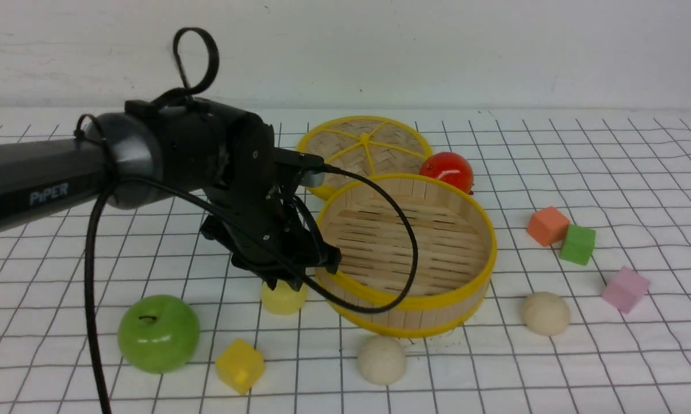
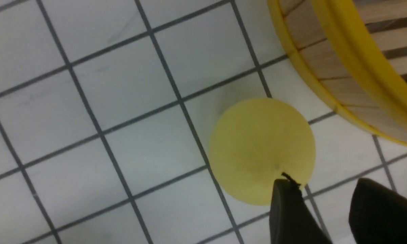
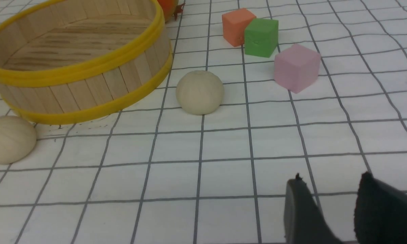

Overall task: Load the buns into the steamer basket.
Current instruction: Use the left arm to grab a steamed stuffed bun

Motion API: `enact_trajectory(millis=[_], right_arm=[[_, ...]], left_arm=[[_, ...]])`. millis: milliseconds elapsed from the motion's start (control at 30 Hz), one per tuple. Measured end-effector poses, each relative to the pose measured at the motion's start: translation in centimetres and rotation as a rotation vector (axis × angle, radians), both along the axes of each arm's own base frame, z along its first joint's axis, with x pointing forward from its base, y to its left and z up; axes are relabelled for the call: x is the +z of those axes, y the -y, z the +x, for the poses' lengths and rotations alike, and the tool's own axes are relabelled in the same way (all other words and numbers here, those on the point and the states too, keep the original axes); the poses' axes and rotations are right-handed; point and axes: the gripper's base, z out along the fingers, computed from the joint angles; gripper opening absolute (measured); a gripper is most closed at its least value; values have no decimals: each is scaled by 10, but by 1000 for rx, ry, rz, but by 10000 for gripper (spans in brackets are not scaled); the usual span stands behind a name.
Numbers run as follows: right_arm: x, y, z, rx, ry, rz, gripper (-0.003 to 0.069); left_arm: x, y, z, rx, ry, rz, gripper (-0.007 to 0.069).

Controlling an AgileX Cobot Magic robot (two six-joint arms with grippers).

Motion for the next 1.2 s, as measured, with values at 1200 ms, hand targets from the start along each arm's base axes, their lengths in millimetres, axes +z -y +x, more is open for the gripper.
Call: enact_trajectory(millis=[1200], right_arm=[[0, 0, 0, 0, 0, 0, 239]], left_arm=[[-1, 4, 13, -21, 40, 34, 238]])
